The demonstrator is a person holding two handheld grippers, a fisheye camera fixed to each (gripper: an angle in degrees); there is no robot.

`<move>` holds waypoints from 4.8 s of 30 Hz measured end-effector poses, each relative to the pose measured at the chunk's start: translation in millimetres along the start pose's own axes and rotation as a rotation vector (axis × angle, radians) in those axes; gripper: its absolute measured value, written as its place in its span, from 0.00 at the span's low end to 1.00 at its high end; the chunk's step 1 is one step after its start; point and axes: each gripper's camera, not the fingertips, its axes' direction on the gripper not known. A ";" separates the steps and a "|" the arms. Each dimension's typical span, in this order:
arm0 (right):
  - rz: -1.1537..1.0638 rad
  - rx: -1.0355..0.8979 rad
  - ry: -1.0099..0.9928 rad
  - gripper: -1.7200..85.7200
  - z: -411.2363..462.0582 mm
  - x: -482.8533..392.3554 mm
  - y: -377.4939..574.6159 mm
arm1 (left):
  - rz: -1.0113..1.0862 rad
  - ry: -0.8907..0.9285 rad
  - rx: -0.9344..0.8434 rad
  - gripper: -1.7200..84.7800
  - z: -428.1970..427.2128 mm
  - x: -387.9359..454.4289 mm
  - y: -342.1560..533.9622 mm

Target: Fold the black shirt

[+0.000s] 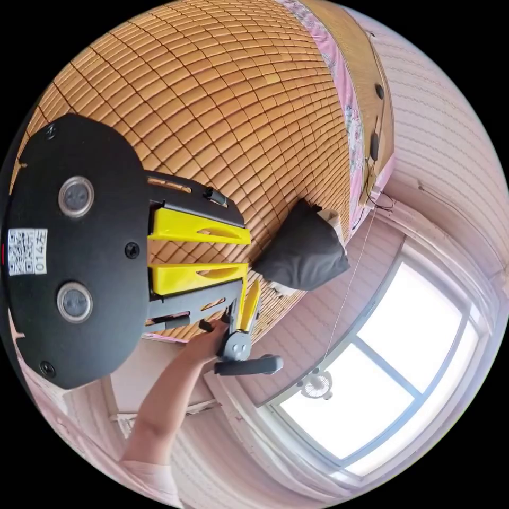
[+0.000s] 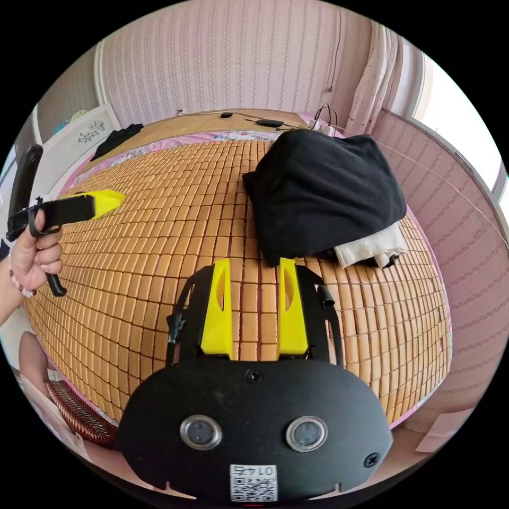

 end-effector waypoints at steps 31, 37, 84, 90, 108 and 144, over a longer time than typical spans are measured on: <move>-0.131 0.396 -0.744 0.02 -329.3 -131.2 -24.7 | 0.011 -0.101 0.180 0.01 -291.1 -10.5 -34.3; -0.120 0.425 -0.791 0.02 -373.9 -214.0 43.3 | 0.298 -0.189 0.095 0.02 -361.6 31.5 7.7; 0.275 -0.280 -0.423 0.06 -192.0 -102.9 223.9 | -0.412 -0.436 -0.161 0.11 -362.9 -122.1 340.1; -0.016 -0.508 -0.282 0.15 -139.9 -187.7 207.0 | -0.433 -0.536 -0.269 0.12 -353.8 -158.0 308.2; 0.151 -0.327 -0.508 0.03 -150.1 -156.7 175.5 | -0.302 -0.227 0.016 0.01 -470.8 -109.8 326.9; 0.121 0.235 -0.998 0.02 -330.7 -137.4 134.1 | -0.414 0.042 0.357 0.01 -618.6 -81.7 451.4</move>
